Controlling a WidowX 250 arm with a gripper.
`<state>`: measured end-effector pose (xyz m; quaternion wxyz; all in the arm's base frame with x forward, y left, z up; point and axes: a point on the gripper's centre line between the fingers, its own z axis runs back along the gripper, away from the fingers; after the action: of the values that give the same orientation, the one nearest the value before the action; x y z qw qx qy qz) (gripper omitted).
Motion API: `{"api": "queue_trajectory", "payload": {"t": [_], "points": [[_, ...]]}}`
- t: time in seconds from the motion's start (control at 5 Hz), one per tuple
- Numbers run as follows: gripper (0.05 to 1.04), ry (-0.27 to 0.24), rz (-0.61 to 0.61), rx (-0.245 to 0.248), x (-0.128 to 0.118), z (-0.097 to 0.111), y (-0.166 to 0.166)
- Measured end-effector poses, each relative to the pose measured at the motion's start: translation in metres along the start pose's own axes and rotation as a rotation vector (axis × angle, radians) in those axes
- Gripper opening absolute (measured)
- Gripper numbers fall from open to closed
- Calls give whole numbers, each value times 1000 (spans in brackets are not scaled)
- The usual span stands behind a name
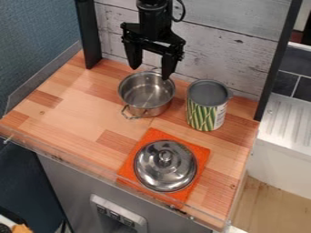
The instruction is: Remove lid from orange towel and placed it on the silver pot
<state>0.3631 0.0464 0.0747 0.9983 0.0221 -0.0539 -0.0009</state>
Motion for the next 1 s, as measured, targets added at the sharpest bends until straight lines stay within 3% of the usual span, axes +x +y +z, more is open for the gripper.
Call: {"api": "queue_trajectory", "payload": {"t": [0.2, 0.4, 0.8, 1.0], "points": [[1001, 33, 6, -4, -6, -14, -2], [1001, 100, -62, 5, -42, -30, -26], [1001, 119, -151, 17, -87, -43, -60], [1001, 109, -168, 25, -92, -44, -68]]}}
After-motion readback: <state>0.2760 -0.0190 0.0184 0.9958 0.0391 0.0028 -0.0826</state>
